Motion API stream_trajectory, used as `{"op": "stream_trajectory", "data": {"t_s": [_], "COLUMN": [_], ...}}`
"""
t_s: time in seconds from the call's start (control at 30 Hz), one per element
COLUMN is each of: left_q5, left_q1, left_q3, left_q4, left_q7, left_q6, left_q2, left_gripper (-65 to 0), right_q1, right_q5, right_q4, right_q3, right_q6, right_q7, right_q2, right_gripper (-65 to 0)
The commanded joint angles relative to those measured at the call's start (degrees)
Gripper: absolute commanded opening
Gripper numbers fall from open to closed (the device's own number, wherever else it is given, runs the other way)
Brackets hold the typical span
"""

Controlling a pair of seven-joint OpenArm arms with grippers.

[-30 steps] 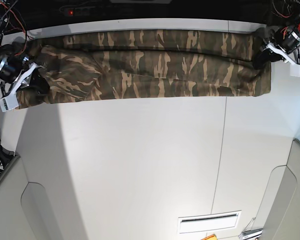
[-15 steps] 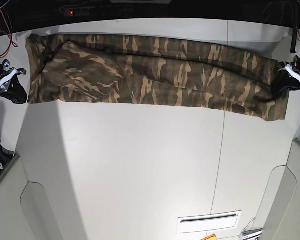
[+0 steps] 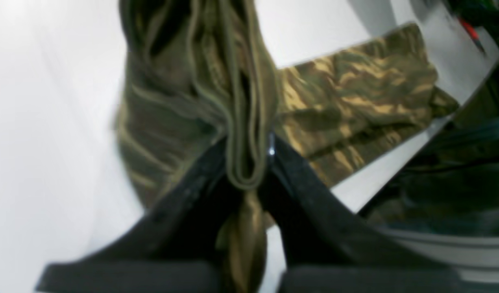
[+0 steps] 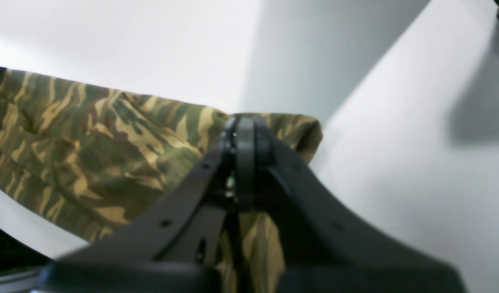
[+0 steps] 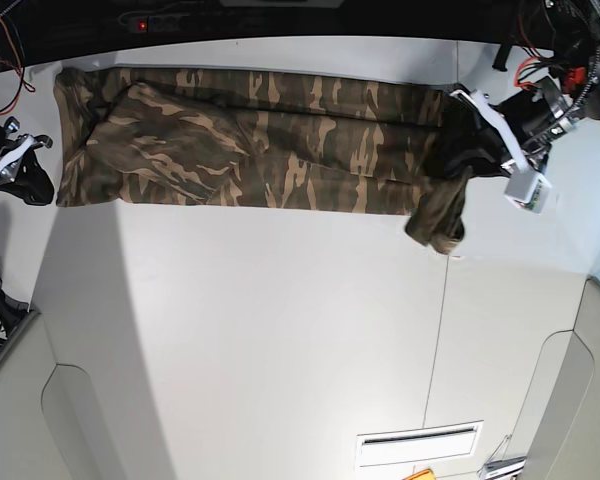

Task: Fold the T-shirt properly
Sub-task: 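Grasp the strip end with the left gripper and fold it toward the right gripper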

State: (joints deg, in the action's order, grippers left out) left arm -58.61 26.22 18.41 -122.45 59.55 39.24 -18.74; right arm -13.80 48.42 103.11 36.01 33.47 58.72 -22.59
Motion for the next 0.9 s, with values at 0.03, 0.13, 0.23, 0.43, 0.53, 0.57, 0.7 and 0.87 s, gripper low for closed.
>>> {"op": "stream_trajectory", "data": {"t_s": [0.03,0.13,0.23,0.43,0.53,0.57,0.7,0.87], "left_q5": [0.81,5.14,10.25,14.58,14.40,13.88,12.96,13.03], "left_q1": [-0.52,-0.50,-0.50,-2.12,-4.00,-4.46,-5.31,-5.27], "left_q3": [-4.04,-9.84,-14.27,-18.27,-18.51,-18.67,-20.76,-25.92], "left_q4": [-0.85,-0.59,0.76,5.09,8.11,9.11,11.82,12.79], "left_q7": [-2.01,-3.10,-5.86,-9.55,-9.64,-9.64,-9.70,-10.03], "left_q6": [0.76,0.76,0.76,-1.40,-1.27,-1.27,-0.85,-0.87], "left_q2": [1.86,4.72,6.75,12.04,14.53,14.84,14.95,14.95], "left_gripper": [-65.0,-65.0,-65.0,-61.7,-61.1,-57.3,-28.6,-25.6], "right_q1": [0.26,0.26,-0.09,-0.42,-1.16,-1.33,-1.31,-1.31], "right_q5": [1.07,-0.46,-1.84,-2.14,-2.23,-2.95,-4.02,-2.91], "right_q4": [0.92,0.92,0.92,0.87,0.35,0.00,-3.06,-9.86], "right_q3": [0.50,0.52,0.52,0.52,0.52,0.52,0.52,0.52], "right_q6": [0.20,0.13,-0.94,-1.18,-1.60,-1.84,-2.84,-2.80], "right_q7": [-1.01,-1.03,-0.96,3.08,2.58,2.56,2.54,1.66], "right_q2": [-1.05,-1.03,-1.05,-1.03,-1.03,-1.03,-1.03,-1.05], "right_gripper": [-65.0,-65.0,-65.0,-49.1,-44.2,-42.9,-28.3,-21.1]}}
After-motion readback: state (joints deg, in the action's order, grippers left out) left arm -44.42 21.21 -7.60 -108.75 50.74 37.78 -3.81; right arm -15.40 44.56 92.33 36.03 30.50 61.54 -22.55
